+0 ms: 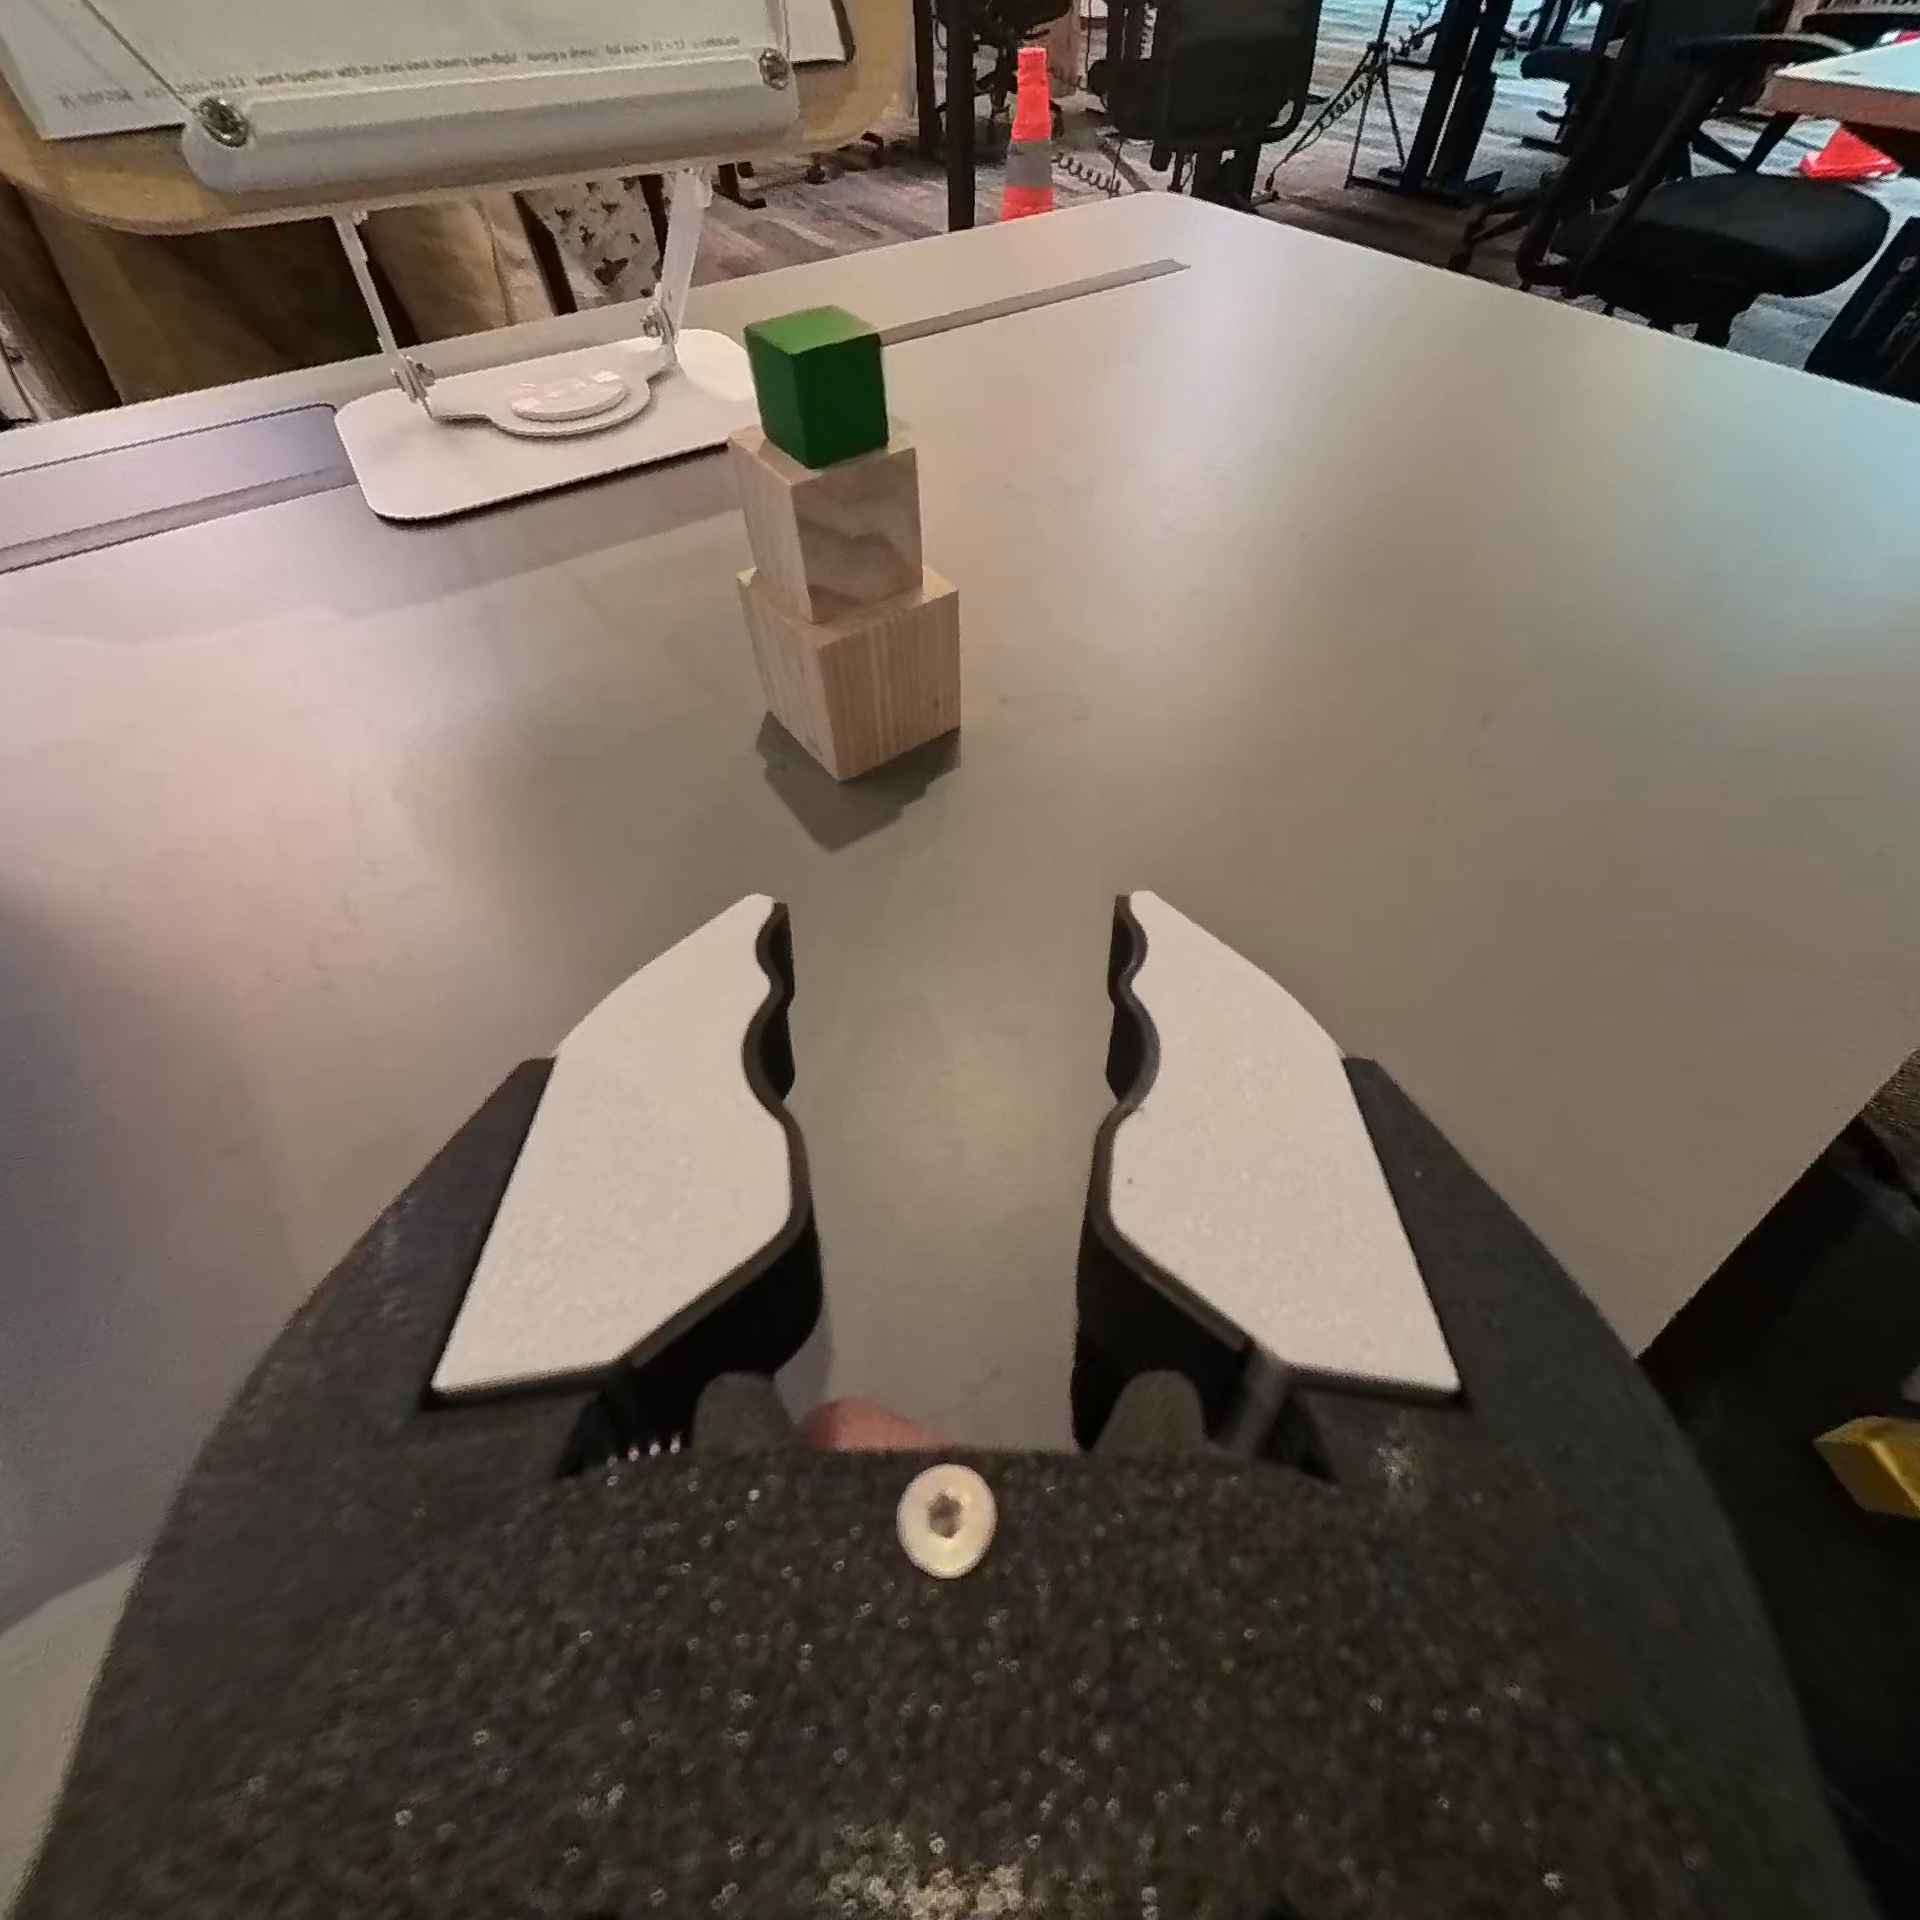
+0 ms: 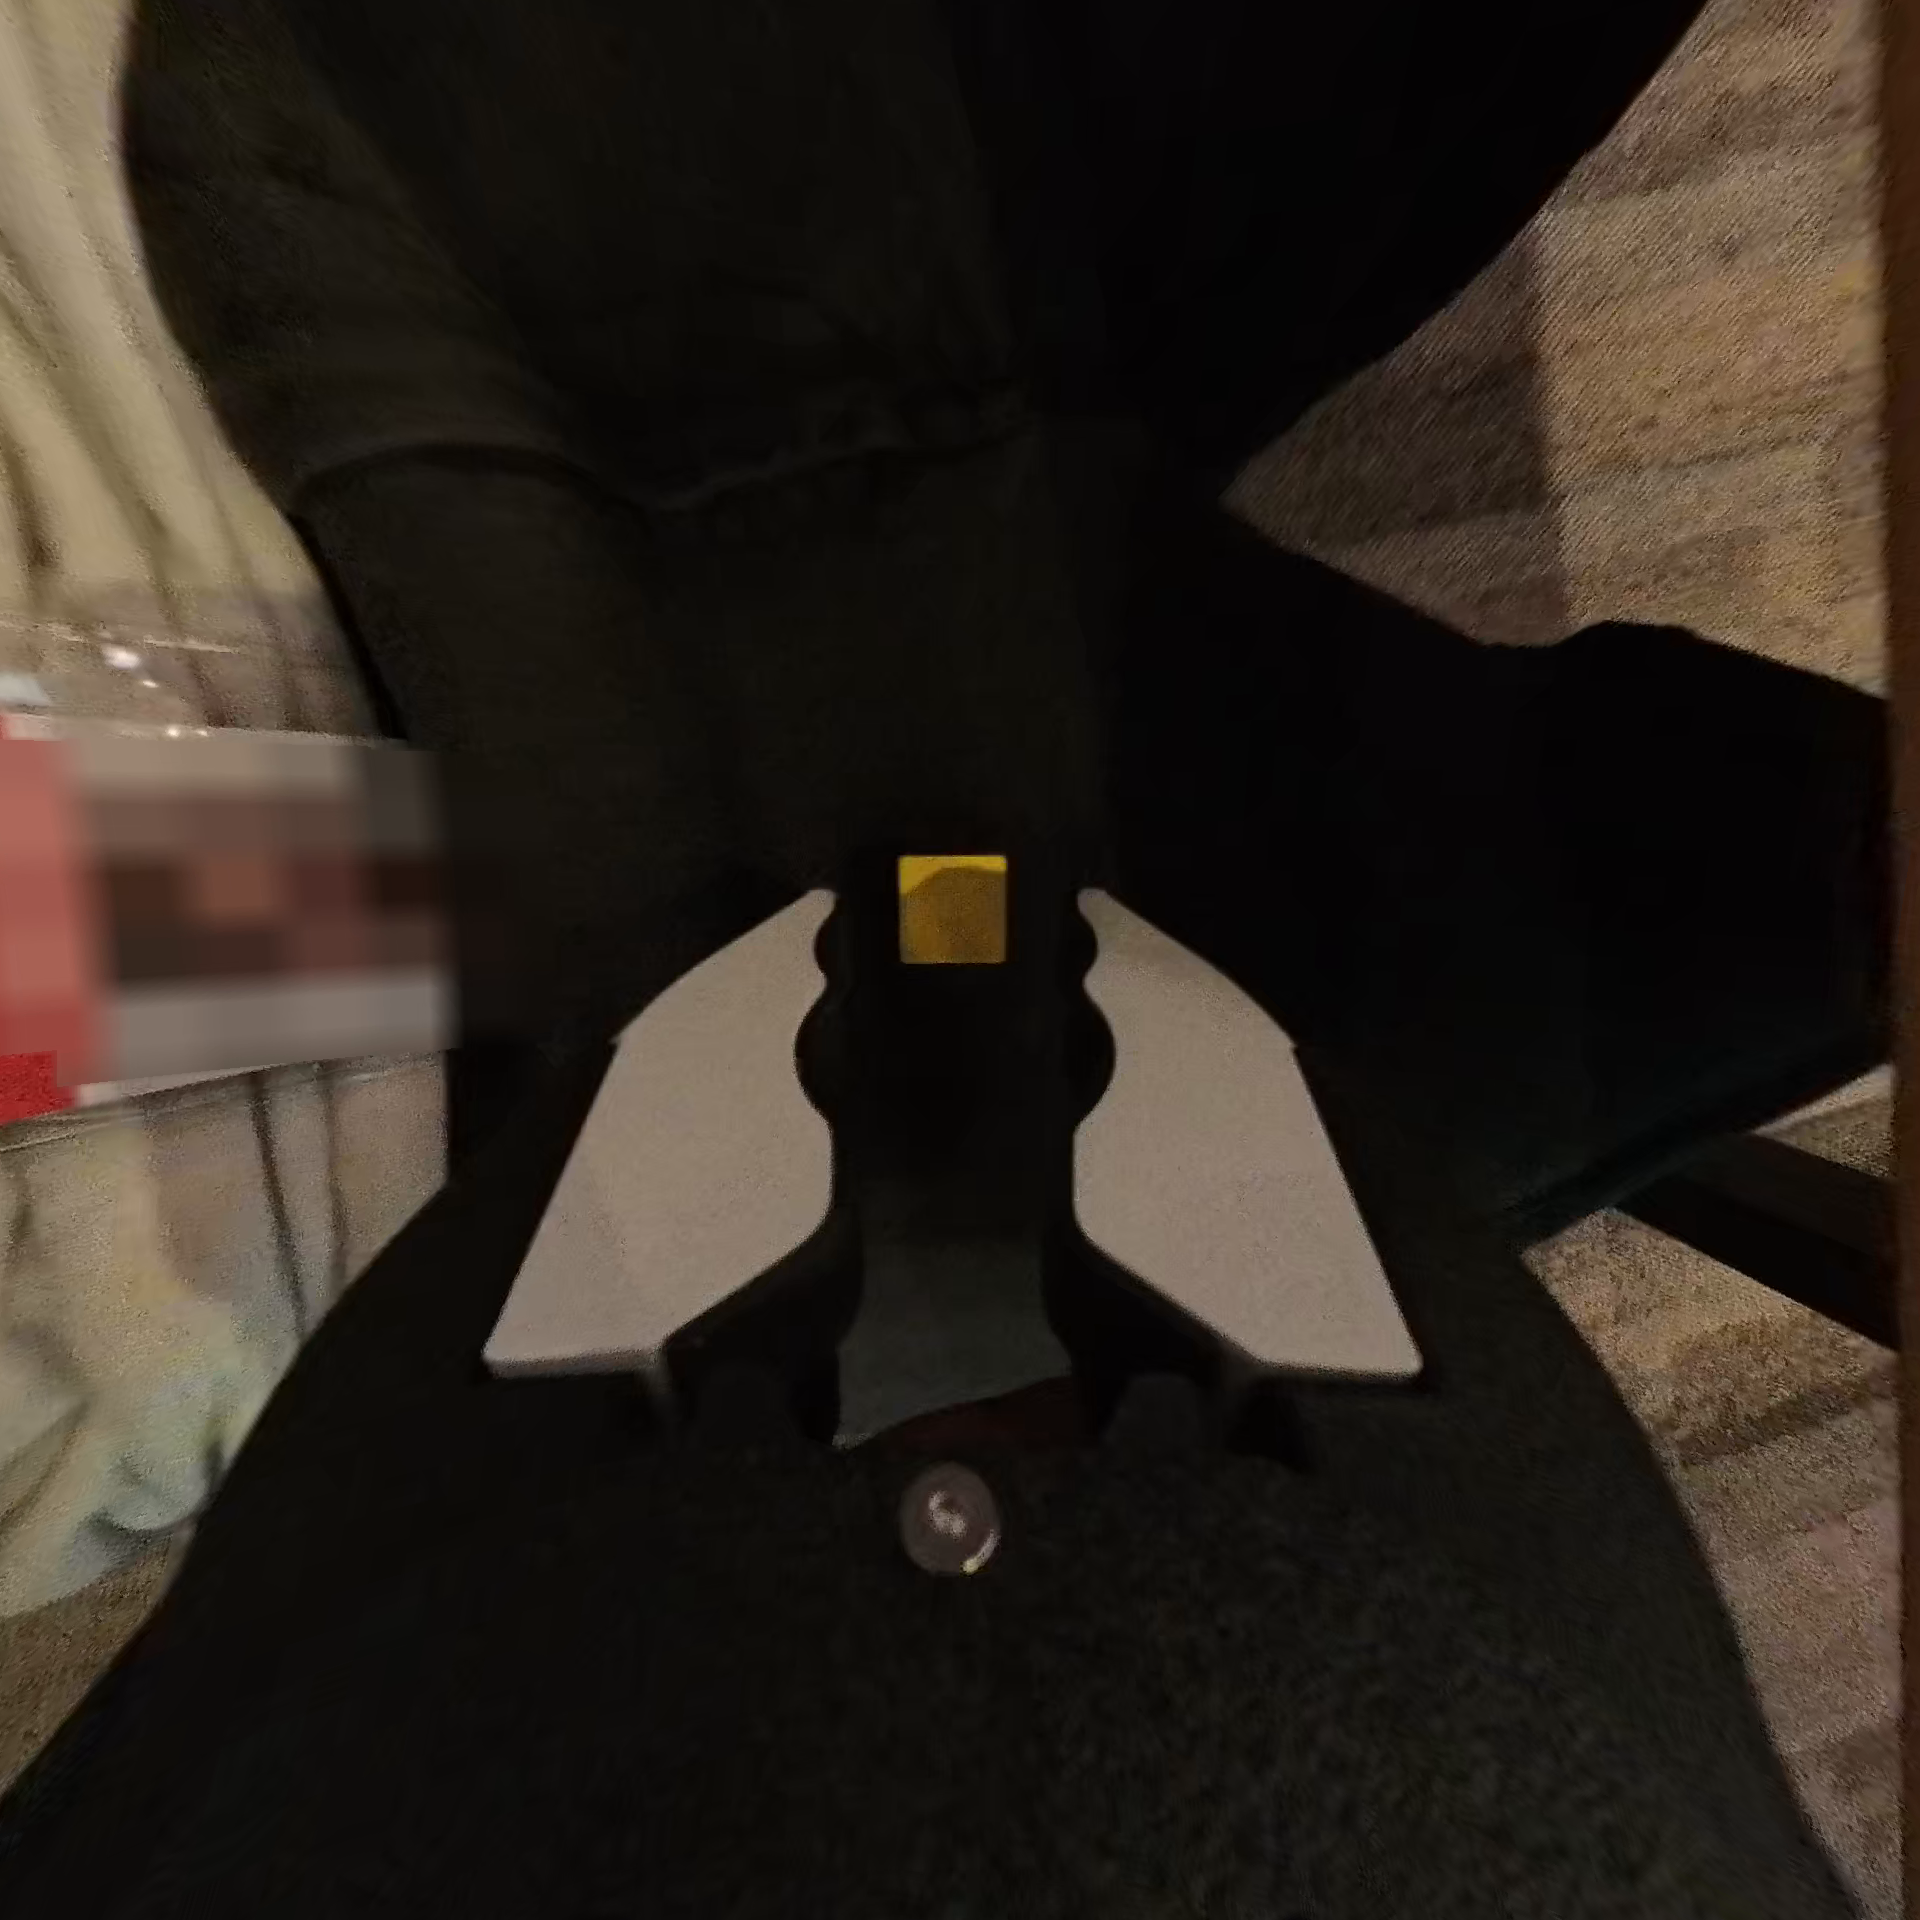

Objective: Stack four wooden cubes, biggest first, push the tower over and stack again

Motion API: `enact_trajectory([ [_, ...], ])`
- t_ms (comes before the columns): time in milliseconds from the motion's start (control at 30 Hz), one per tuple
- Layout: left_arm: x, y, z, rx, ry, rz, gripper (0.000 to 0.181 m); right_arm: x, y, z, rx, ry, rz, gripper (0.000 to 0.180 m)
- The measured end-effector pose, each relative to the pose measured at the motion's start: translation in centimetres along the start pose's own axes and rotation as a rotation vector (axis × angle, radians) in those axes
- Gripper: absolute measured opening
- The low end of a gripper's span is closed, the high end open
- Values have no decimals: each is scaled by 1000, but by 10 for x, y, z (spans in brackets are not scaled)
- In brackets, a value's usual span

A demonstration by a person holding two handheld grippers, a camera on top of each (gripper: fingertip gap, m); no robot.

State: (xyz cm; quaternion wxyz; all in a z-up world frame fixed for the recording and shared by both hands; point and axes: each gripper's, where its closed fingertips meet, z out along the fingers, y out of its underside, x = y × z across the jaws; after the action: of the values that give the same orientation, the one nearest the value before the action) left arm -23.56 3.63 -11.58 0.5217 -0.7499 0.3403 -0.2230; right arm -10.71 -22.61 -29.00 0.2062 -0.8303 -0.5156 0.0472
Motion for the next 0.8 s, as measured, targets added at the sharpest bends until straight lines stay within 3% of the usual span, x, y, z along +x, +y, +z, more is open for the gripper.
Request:
enact_trajectory([
  [133, 5, -4, -2, 10, -1, 33, 58, -6, 7, 15, -87, -112, -19, 32],
  [300, 7, -2, -2, 7, -3, 63, 58, 10, -3, -3, -84, -42, -70, 22],
  [400, 5, 0, -2, 4, -5, 54, 58, 32, -50, -54, 102, 34, -88, 21],
  [600, -7, -1, 0, 11, -30, 7, 58, 161, -163, -185, 488, 465, -77, 21],
  [700, -10, -2, 1, 13, -37, -7, 57, 224, -203, -202, 514, 533, -81, 21],
  [800, -11, 0, 2, 10, -42, 0, 57, 269, -238, -182, 442, 419, -113, 21],
])
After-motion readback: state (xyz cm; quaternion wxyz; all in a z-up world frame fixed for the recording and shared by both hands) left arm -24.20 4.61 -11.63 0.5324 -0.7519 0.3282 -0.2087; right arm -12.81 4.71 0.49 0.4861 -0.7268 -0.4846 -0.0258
